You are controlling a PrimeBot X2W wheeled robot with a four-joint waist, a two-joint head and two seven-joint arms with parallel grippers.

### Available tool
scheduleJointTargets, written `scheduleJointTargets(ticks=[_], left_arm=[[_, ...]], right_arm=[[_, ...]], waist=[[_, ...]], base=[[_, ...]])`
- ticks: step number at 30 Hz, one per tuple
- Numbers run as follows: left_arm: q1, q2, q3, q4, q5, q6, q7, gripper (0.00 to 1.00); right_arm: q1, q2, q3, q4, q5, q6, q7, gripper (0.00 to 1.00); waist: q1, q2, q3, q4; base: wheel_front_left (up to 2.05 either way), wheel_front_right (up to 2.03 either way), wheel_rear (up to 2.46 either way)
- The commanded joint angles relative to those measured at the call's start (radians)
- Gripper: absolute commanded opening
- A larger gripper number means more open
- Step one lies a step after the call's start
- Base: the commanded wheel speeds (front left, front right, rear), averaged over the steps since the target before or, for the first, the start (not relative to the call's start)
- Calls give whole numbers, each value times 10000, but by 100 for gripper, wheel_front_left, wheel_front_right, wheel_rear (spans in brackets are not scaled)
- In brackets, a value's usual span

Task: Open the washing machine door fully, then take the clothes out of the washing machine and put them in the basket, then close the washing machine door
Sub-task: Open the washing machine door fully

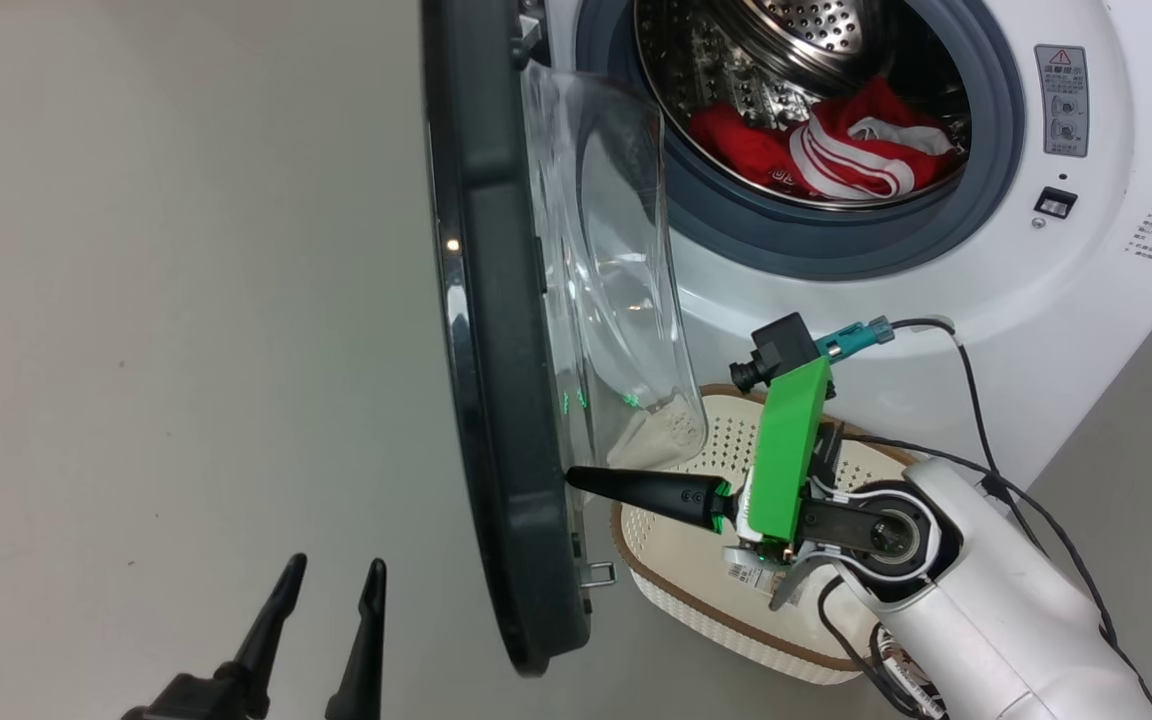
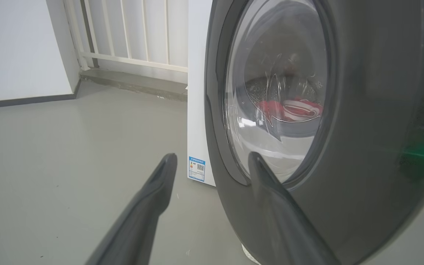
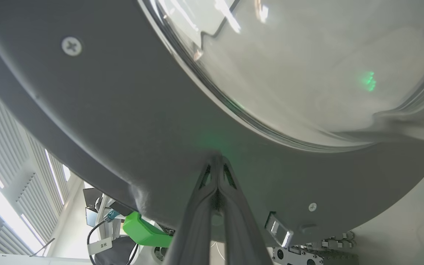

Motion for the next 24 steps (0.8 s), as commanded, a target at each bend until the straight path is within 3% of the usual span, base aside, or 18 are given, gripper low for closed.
scheduleJointTargets(ticks=[1,8,9,11,13,24], left_arm=[[-40,106,371,-309,-66,67,-94,100],[41,106,384,-334,-61,109,-94,100],[51,106,379,-333,-55,105,-94,100],[58,106,363,-319,-43,93,-94,100],[62,106,336,-281,-33,73,-94,100],[17,106,295,59,-41,-16,-94,100]], right_arm=[[-307,316,147,-267,-24,77,5,0],[-254,404,264,-282,2,77,-95,0],[-221,407,254,-289,-26,77,-142,33],[-127,394,216,-284,-91,77,-236,49],[66,292,104,-260,-231,77,-498,100],[1349,-418,-210,-345,-956,77,-2185,100]], waist=[[0,-1,-1,4],[0,-1,-98,-20],[0,-1,-111,-28],[0,-1,-140,-45],[0,-1,-187,-74],[0,-1,-398,-182]], base=[[0,0,0],[0,0,0],[0,0,0],[0,0,0],[0,0,0],[0,0,0]])
